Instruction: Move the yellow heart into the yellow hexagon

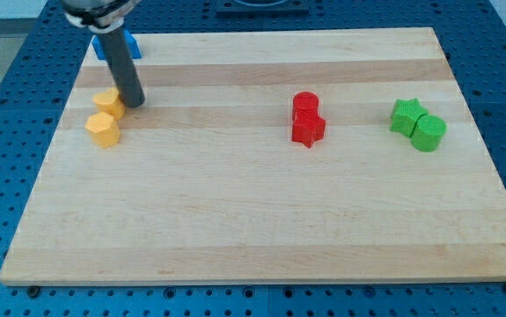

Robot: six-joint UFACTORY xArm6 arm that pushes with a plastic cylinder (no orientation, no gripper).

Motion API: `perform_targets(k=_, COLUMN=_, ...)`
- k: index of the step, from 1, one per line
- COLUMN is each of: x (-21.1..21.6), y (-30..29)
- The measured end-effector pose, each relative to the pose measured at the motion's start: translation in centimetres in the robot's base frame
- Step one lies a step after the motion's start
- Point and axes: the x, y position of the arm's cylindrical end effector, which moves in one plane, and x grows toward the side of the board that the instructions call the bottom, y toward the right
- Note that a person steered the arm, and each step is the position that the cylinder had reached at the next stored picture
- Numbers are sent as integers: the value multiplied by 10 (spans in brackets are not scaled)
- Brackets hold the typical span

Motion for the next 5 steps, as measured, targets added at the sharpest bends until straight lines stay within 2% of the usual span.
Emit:
perform_targets(k=2, x=-32, y=4)
perform_targets(k=3, x=-25, y=-29)
perform_targets(k=4, x=3, y=-51)
perform_targets(k=5, x=0, y=-51)
